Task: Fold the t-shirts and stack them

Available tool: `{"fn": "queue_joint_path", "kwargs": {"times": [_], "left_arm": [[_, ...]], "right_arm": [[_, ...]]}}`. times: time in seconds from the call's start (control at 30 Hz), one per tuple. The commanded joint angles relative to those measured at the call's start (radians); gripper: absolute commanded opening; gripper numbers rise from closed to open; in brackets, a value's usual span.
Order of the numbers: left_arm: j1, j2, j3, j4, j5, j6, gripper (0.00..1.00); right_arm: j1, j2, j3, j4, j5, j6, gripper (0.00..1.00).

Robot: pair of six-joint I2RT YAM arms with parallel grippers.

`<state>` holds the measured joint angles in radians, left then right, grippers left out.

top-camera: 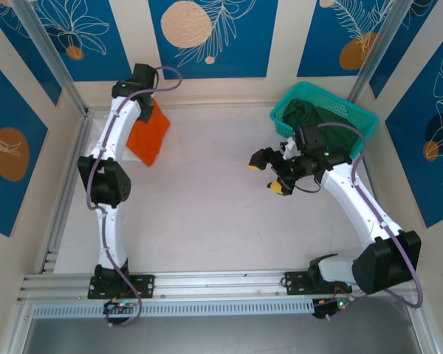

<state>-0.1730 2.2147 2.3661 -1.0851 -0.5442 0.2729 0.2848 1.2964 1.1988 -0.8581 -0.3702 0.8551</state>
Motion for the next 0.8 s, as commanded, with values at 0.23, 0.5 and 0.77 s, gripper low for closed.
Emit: {"fn": "queue_joint_path", "kwargs": {"times": [0.23,0.5,0.77], "left_arm": [[0.106,0.016,0.105,0.033,0.03,0.021,0.0],[0.226,0.129,0.081,0.053,0.083,-0.025,0.22],[0.341,0.2,0.136,0.047,-0.208,-0.189,1.0]], "right_arm": [[0.066,0.104,0.156,-0.109,0.022,-0.043,0.97],[0.079,0.141,0.198,-0.13,0.037,-0.025,0.97],[0.084,0.165,0.276,-0.177,0.037,-0.05,0.97]]}}
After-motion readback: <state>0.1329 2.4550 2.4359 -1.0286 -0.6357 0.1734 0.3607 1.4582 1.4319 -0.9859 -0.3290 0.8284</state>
